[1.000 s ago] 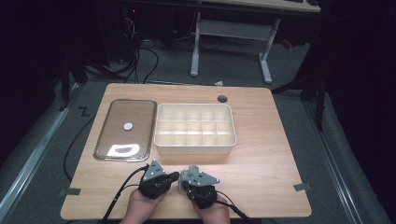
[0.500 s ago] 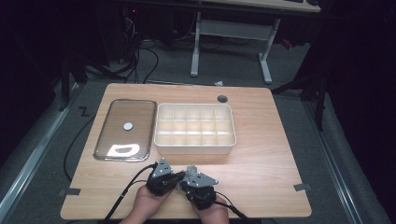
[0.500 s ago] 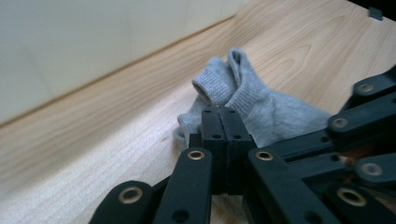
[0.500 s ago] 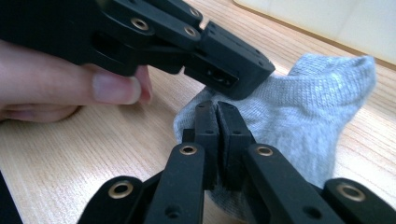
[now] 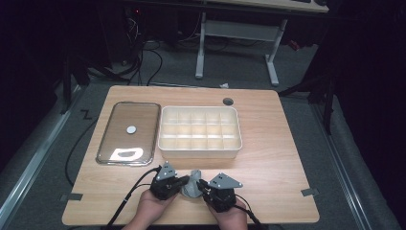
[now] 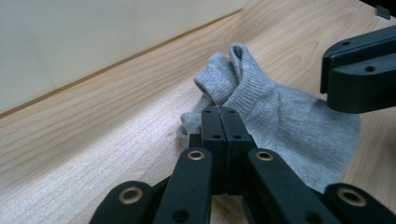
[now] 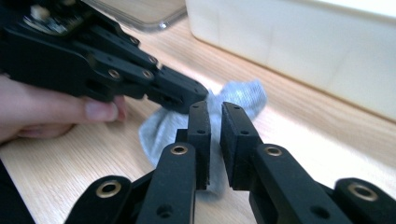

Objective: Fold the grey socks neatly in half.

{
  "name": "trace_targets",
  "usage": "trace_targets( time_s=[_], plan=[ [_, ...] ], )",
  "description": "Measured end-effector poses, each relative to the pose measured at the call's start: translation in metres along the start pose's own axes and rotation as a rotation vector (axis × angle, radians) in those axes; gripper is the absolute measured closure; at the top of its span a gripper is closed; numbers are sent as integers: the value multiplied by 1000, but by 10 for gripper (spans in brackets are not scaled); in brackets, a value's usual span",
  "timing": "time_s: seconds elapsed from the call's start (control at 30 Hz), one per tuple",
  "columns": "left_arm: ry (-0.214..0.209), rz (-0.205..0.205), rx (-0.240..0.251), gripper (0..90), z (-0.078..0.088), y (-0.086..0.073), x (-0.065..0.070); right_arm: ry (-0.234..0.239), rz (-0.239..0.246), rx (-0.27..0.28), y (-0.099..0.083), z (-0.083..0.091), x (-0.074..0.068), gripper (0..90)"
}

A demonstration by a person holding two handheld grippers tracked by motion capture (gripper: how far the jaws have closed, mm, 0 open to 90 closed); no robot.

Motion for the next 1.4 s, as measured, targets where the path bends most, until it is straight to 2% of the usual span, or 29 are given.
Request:
trace_targets(
  time_s=[0.13,0.37,0.5,0.63,0.7,0.8,0.93,1.13,1.27,1.4],
  plan=[
    [4,-1,-1,900,0,0,0,11,-5,-10,-3,-6,0,822],
    [17,-7,5,895,1,0,0,-7,-1,-80,-9,-23,1,821],
    [30,-12,10,880,1,0,1,-6,-15,-84,-11,-25,2,821],
    [48,-35,30,808,5,0,6,-2,-18,-89,-12,-25,2,822],
    [40,-53,45,791,11,2,12,1,-19,-89,-12,-26,3,824],
    [3,-67,66,788,16,4,22,2,-23,-87,-13,-26,2,825],
    [-32,-72,50,808,14,3,29,-3,-23,-89,-13,-26,2,825],
    [-34,-82,6,819,4,-2,30,7,-27,-89,-12,-26,3,825],
    [18,-133,-33,819,1,-6,29,8,-27,-88,-13,-26,3,825],
    [36,-146,-42,821,3,-9,27,11,-27,-85,-13,-26,3,825]
  ],
)
Point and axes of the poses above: each handheld gripper's, and its own axes: z roughly backward along the jaws, y roughly out of its top, x roughly to its right, the point moved 3 cm from there along -z, roughly forward along the jaws, and after that the axes turned 14 degrees about -x, right-handed, at the moved point
